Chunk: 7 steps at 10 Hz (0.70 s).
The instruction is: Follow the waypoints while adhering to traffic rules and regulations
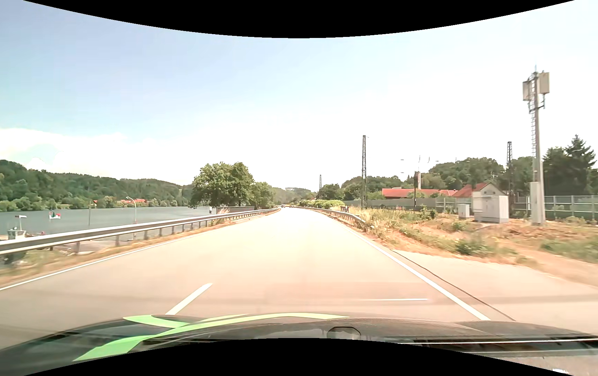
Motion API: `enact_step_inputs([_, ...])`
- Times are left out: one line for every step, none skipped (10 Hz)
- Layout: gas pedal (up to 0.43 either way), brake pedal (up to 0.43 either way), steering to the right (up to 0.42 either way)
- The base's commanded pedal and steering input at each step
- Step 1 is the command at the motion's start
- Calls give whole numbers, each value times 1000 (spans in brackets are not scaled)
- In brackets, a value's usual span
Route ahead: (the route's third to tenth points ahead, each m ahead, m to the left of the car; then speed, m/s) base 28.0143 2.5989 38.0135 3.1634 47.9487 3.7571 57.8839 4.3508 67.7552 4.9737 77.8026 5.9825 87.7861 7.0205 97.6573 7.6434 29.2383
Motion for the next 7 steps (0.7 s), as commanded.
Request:
enact_step_inputs([268,0,-8])
enact_step_inputs([280,0,-8])
enact_step_inputs([280,0,-8])
enact_step_inputs([248,0,-8])
enact_step_inputs([228,0,-8])
enact_step_inputs([220,0,-9])
enact_step_inputs([220,0,-10])
